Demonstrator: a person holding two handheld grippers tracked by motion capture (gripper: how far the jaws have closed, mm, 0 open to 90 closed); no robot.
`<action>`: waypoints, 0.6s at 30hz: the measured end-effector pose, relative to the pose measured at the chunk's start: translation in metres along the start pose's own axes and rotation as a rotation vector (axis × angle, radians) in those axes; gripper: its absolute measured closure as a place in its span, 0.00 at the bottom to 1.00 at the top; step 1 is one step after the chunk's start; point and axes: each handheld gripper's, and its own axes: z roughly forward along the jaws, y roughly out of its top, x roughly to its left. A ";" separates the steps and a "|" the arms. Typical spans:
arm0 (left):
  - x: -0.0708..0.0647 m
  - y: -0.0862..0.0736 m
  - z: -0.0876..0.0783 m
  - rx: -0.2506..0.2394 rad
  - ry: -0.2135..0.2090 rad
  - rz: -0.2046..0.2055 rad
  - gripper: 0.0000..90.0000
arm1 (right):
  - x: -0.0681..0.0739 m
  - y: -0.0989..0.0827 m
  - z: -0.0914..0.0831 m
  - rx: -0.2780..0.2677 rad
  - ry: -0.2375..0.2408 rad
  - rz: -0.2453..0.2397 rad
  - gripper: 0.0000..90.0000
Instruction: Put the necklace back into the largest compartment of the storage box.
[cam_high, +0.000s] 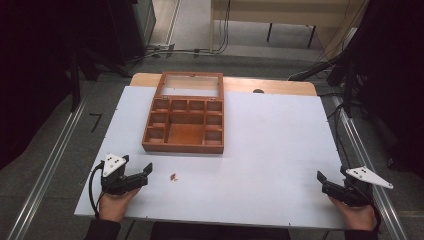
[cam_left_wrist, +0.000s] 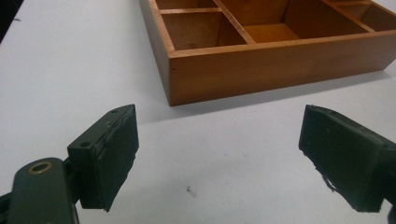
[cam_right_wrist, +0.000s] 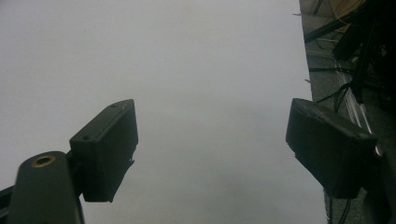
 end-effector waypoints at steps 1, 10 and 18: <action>-0.002 0.000 0.001 0.002 -0.005 0.004 0.14 | 0.000 0.000 0.000 -0.001 0.000 -0.002 0.17; -0.006 -0.001 0.002 0.006 -0.019 0.016 0.17 | 0.000 0.000 0.000 -0.001 0.000 -0.004 0.17; -0.011 -0.001 0.005 0.019 -0.034 0.020 0.17 | 0.001 0.000 0.001 0.002 -0.002 -0.001 0.17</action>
